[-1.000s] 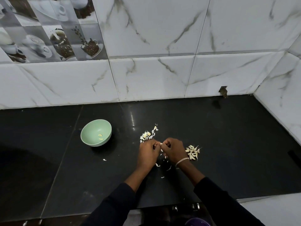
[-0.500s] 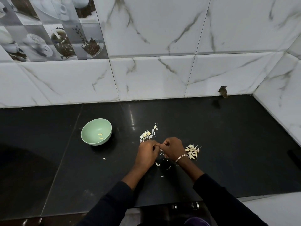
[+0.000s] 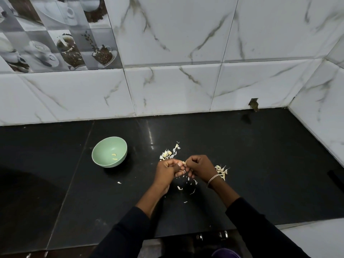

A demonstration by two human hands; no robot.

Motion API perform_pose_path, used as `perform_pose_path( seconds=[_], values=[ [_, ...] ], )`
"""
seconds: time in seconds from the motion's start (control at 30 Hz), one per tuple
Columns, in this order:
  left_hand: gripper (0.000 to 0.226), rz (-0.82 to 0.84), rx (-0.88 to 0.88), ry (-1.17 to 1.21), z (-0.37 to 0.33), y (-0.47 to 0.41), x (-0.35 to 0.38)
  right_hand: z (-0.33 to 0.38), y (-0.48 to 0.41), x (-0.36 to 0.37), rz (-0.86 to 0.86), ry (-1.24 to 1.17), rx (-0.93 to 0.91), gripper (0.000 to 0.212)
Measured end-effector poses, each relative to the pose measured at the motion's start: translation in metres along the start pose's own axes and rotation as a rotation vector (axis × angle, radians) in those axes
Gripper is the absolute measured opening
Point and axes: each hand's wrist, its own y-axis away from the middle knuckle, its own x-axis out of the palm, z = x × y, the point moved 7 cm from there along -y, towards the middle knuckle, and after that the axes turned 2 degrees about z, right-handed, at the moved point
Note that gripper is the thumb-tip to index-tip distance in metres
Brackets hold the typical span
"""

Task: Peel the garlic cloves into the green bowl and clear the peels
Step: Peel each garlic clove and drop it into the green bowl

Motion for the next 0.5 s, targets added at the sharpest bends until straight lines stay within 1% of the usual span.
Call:
perform_pose_path(
  seconds=[0.23, 0.4, 0.5],
  values=[
    [0.023, -0.033, -0.113, 0.076, 0.004, 0.004, 0.006, 0.0, 0.002, -0.001, -0.009, 0.034, 0.008, 0.022],
    [0.02, -0.061, -0.145, 0.132, 0.001, 0.002, 0.005, -0.004, 0.005, -0.001, -0.009, 0.092, 0.026, 0.022],
    [0.018, -0.068, -0.146, 0.125, 0.001, 0.001, 0.003, -0.013, 0.006, -0.002, -0.012, 0.187, 0.085, 0.026]
  ],
)
